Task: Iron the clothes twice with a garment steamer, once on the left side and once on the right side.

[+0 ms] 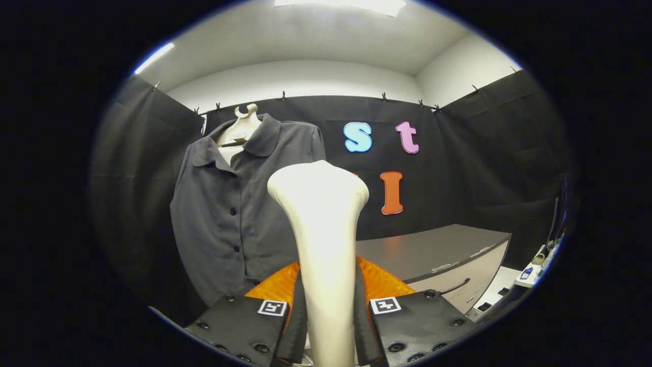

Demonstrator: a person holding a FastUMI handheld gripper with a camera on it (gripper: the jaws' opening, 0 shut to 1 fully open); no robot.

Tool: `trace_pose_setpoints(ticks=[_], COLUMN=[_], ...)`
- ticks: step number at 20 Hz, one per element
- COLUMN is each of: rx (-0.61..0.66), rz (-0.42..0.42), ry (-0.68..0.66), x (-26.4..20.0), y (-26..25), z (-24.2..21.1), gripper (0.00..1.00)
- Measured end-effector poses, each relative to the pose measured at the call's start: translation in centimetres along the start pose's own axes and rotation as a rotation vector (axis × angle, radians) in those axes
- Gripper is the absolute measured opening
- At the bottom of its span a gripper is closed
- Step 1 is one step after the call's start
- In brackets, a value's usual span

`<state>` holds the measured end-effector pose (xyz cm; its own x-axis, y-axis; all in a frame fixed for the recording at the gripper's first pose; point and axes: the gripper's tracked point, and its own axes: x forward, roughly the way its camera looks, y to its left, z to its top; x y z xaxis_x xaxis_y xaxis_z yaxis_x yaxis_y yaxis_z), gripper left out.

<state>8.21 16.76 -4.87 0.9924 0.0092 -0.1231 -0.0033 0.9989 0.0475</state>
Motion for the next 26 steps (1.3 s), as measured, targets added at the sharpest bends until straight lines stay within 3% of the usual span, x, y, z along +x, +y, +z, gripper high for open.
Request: trace_pose_setpoints(ticks=[12, 26], rx=[-0.010, -0.053], rz=[0.053, -0.042], ry=[-0.039, -0.015], x=[1.0, 11.4], y=[8.2, 11.0], z=[0.8, 0.5], gripper=[0.46, 0.46])
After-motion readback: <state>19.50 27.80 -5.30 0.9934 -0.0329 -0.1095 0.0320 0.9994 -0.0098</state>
